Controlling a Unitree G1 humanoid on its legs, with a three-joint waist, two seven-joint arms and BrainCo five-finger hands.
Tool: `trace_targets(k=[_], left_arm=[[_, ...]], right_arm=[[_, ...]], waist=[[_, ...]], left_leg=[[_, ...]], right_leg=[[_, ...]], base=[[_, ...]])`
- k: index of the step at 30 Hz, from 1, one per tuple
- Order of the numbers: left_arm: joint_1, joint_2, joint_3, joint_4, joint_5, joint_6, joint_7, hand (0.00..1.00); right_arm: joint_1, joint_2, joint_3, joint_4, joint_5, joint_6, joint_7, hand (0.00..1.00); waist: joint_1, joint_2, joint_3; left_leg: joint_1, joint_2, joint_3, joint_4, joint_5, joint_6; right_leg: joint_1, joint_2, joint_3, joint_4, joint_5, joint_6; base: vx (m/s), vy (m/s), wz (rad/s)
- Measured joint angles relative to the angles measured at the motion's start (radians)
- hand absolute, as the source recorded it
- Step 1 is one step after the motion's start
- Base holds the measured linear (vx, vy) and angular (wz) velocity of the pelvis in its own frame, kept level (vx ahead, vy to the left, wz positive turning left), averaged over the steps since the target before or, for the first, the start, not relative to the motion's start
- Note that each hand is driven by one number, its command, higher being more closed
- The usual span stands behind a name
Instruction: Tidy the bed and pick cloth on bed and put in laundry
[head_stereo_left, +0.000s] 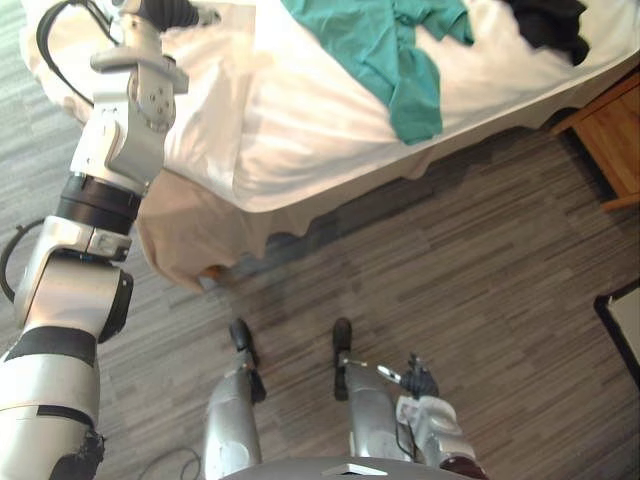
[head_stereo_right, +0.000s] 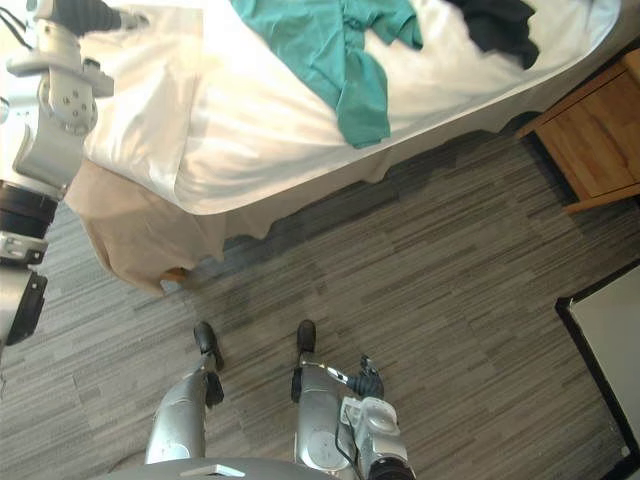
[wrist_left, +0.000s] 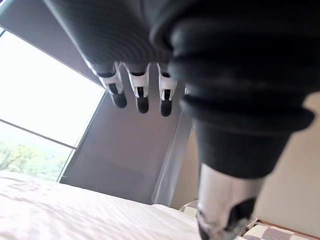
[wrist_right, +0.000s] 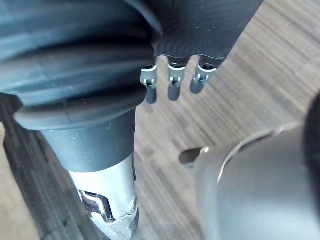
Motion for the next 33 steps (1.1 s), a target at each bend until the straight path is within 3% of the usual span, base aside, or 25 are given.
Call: trace_targets(k=[7,19,20,25,30,33], left_arm=[[-0.279,-0.001,-0.045,0.098,0.020,0.020,-0.012,0.00],[-0.389,-0.073,-0.002,0.247,0.018,0.039,-0.072,0.00],[-0.389,-0.083,0.028,0.262,0.009,0.036,-0.087,1.00],[-0.379,-0.075,0.106,0.315,-0.043,-0.011,-0.197,1.00],[-0.328,-0.003,0.132,0.307,-0.055,-0.110,-0.241,1.00],[-0.279,0.032,0.133,0.307,-0.063,-0.137,-0.256,1.00]], right_arm=[[-0.022,0.053,0.012,-0.167,0.070,-0.037,-0.040,0.00],[-0.145,0.087,-0.022,-0.273,0.187,-0.090,-0.110,0.00],[-0.149,0.090,-0.033,-0.272,0.187,-0.094,-0.113,0.00],[-0.206,0.094,-0.081,-0.195,0.217,-0.089,-0.112,0.00],[-0.256,0.101,-0.079,-0.115,0.227,-0.078,-0.104,0.00],[-0.255,0.101,-0.079,-0.080,0.227,-0.077,-0.101,0.00]], waist=[[0.005,-0.010,0.062],[0.020,-0.029,0.133],[0.020,-0.029,0.133],[0.024,-0.030,0.132],[0.029,-0.030,0.129],[0.025,-0.029,0.112]], left_leg=[[-0.143,0.014,0.004,0.075,-0.020,0.022],[-0.343,0.042,0.013,0.120,-0.021,0.025],[-0.358,0.044,0.013,0.120,-0.021,0.025],[-0.374,0.056,0.016,0.121,-0.022,0.026],[-0.388,0.095,0.025,0.162,-0.050,0.023],[-0.387,0.103,0.030,0.175,-0.050,0.023]], right_leg=[[-0.105,-0.003,0.002,-0.006,0.023,0.002],[-0.269,0.014,0.004,-0.046,0.073,0.002],[-0.283,0.015,0.003,-0.046,0.073,0.002],[-0.299,0.024,0.002,-0.048,0.073,0.002],[-0.301,0.048,0.005,-0.051,0.073,0.002],[-0.300,0.054,0.005,-0.051,0.073,0.002]], base=[[0.00,0.000,0.00],[-0.01,-0.011,-0.05],[0.00,0.000,0.00],[0.01,-0.024,-0.04],[0.00,-0.057,-0.14],[0.01,-0.065,-0.10]])
